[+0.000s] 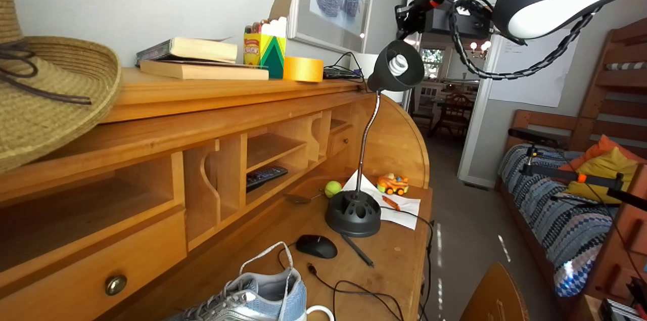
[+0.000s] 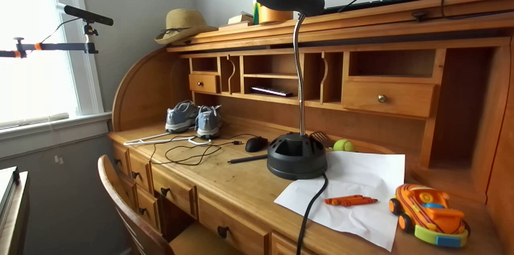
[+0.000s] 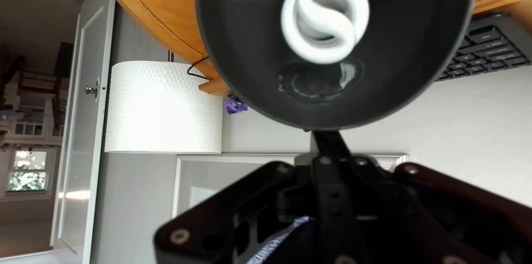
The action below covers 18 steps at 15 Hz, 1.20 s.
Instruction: Push the lamp downwards.
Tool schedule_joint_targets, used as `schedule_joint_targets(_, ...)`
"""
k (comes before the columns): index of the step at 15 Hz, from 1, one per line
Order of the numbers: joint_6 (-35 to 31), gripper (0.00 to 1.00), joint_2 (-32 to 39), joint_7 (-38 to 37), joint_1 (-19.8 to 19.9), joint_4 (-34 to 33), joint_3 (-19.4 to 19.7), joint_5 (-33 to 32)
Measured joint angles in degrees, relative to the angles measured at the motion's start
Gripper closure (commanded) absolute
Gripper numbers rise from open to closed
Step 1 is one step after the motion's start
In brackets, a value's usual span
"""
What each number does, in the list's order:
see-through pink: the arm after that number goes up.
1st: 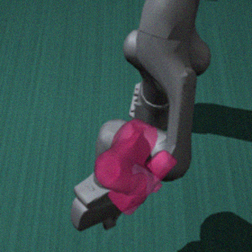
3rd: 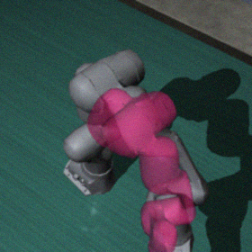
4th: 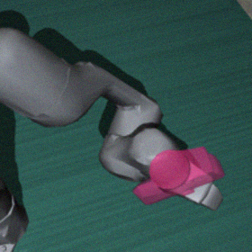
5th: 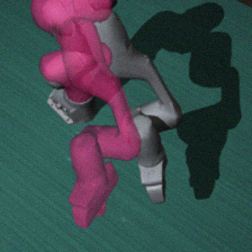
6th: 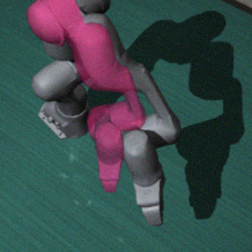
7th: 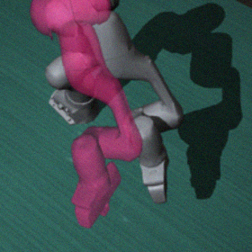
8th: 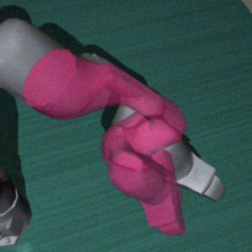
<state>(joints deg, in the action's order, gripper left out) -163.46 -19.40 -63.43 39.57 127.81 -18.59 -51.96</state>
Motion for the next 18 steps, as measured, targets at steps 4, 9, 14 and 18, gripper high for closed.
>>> schedule_joint_targets(4, 0.02, 1.0, -0.03, 7.27, -2.73, 0.4, 2.52, 4.69)
schedule_joint_targets(9, 0.19, 1.0, -1.05, 15.23, -6.12, 1.75, 5.54, 8.95)
schedule_joint_targets(14, 3.46, 1.0, -3.37, 21.12, -9.35, 3.51, 7.28, 11.47)
schedule_joint_targets(18, 7.54, 1.0, -5.14, 23.74, -12.24, 4.56, 8.69, 11.88)
